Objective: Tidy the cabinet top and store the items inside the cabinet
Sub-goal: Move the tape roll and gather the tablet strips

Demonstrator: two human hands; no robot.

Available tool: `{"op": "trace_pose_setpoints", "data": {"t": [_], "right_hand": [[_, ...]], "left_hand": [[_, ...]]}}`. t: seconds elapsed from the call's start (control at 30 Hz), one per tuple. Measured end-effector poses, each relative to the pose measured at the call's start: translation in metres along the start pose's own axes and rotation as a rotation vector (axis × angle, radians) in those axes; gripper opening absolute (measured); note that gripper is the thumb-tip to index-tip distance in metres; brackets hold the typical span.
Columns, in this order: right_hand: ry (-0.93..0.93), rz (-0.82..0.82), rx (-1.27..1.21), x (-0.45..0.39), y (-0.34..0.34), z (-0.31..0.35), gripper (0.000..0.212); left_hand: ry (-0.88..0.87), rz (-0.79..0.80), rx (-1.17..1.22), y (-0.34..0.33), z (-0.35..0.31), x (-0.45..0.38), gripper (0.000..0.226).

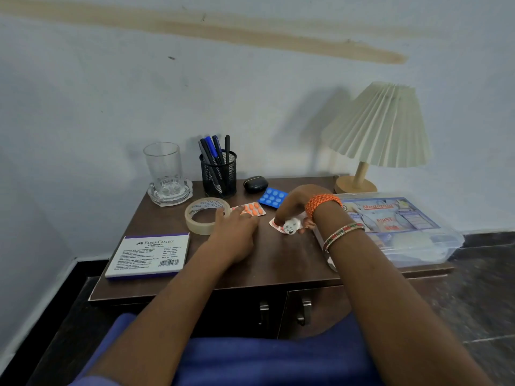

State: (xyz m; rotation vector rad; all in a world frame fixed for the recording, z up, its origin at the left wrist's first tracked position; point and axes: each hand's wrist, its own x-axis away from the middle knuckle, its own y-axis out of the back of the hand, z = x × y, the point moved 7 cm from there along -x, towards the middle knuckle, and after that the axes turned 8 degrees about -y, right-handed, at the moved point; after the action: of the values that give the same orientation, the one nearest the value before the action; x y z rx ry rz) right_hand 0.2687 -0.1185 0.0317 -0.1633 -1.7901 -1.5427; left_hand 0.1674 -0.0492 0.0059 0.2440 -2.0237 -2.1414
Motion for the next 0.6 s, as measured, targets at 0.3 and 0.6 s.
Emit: {"op": "trace_pose_setpoints", "data": {"t": [0.3, 0.6], "right_hand": [[0.081, -0.402, -0.184, -0.012, 0.020, 0.002, 0.034], [0.416, -0.277, -1.123, -0.007, 0.039, 0.053, 0.018]], "left_hand": [[-0.034, -0.010, 0.034, 0.010, 0.014, -0.020, 0.036], [0.217, -0.340, 0.156, 0.049, 0.078, 0.024, 0.031]]}}
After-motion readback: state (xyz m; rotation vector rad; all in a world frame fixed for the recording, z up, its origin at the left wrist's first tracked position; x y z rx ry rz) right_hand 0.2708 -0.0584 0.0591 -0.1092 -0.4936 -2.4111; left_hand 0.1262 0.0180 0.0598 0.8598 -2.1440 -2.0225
